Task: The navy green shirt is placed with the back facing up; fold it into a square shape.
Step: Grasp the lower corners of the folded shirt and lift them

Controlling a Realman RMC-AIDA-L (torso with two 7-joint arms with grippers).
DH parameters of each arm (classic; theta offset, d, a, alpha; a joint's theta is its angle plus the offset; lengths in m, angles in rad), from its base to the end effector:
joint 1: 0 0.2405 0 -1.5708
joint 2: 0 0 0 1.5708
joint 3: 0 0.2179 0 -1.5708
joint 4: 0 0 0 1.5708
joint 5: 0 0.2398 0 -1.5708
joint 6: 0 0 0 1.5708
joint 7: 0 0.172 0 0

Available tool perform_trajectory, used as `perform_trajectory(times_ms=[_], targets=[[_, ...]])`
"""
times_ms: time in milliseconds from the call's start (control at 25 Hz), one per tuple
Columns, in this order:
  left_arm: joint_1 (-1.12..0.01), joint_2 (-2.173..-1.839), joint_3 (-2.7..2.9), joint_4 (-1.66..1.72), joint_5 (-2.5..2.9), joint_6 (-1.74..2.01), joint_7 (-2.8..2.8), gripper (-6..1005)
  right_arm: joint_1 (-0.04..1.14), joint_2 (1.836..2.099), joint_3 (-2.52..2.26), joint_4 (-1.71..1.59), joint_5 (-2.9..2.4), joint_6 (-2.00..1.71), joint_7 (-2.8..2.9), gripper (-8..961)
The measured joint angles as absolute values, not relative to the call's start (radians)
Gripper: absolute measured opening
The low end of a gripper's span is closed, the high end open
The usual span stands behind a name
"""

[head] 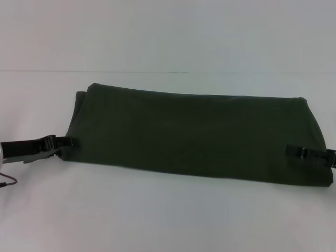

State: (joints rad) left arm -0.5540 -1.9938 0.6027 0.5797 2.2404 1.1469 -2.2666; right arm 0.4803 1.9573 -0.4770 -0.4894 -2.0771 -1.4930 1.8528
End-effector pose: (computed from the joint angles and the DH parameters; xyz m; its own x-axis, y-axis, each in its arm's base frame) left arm -0.3332 0.3843 0.0256 0.1265 0.8232 0.5535 0.9902 -0.0718 -0.1195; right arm 0.3139 0.3374 0.0332 0.3045 -0.7451 -0.5934 -0.9099 -0.4118 0.0502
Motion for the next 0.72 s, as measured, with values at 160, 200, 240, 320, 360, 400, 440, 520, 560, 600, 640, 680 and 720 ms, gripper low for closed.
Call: perform_trajectory(times_ms=[160, 200, 240, 320, 360, 400, 440, 520, 560, 600, 640, 680, 720], targets=[[-0.554, -1.996, 0.618, 0.578, 2.250, 1.114, -2.263, 557, 0.483, 1.956, -0.477, -0.489, -2.077, -1.496, 1.859, 836], [-0.554, -1.998, 0.626, 0.578, 2.253, 1.105, -2.263, 509, 0.485, 1.956, -0.477, -0.489, -2.077, -1.497, 1.859, 836], [-0.553, -2.000, 0.633, 0.580, 2.254, 1.097, -2.263, 460, 0.485, 1.956, -0.478, -0.489, -2.077, -1.498, 1.859, 835], [-0.552, -2.003, 0.642, 0.583, 2.255, 1.088, -2.263, 386, 0.487, 1.956, -0.478, -0.489, -2.077, -1.499, 1.859, 835], [-0.552, -2.003, 0.644, 0.584, 2.255, 1.087, -2.263, 360, 0.487, 1.956, -0.478, -0.489, -2.077, -1.499, 1.859, 835], [-0.552, -2.003, 0.645, 0.584, 2.255, 1.087, -2.263, 334, 0.487, 1.956, -0.478, -0.489, -2.077, -1.499, 1.859, 835], [-0.553, -2.003, 0.645, 0.585, 2.255, 1.088, -2.263, 308, 0.488, 1.956, -0.479, -0.489, -2.077, -1.499, 1.859, 834], [-0.554, -2.002, 0.646, 0.585, 2.255, 1.091, -2.263, 256, 0.488, 1.955, -0.479, -0.489, -2.077, -1.499, 1.861, 834], [-0.555, -2.001, 0.647, 0.586, 2.255, 1.092, -2.263, 230, 0.489, 1.954, -0.479, -0.489, -2.077, -1.499, 1.864, 834], [-0.555, -2.000, 0.649, 0.586, 2.255, 1.092, -2.263, 204, 0.489, 1.952, -0.479, -0.489, -2.077, -1.499, 1.867, 834], [-0.556, -2.000, 0.653, 0.586, 2.255, 1.092, -2.263, 178, 0.488, 1.950, -0.479, -0.489, -2.077, -1.499, 1.872, 833], [-0.557, -2.000, 0.657, 0.586, 2.255, 1.091, -2.263, 142, 0.488, 1.948, -0.479, -0.491, -2.079, -1.499, 1.879, 833], [-0.557, -2.000, 0.661, 0.586, 2.255, 1.089, -2.263, 106, 0.487, 1.944, -0.479, -0.493, -2.085, -1.499, 1.888, 833]])
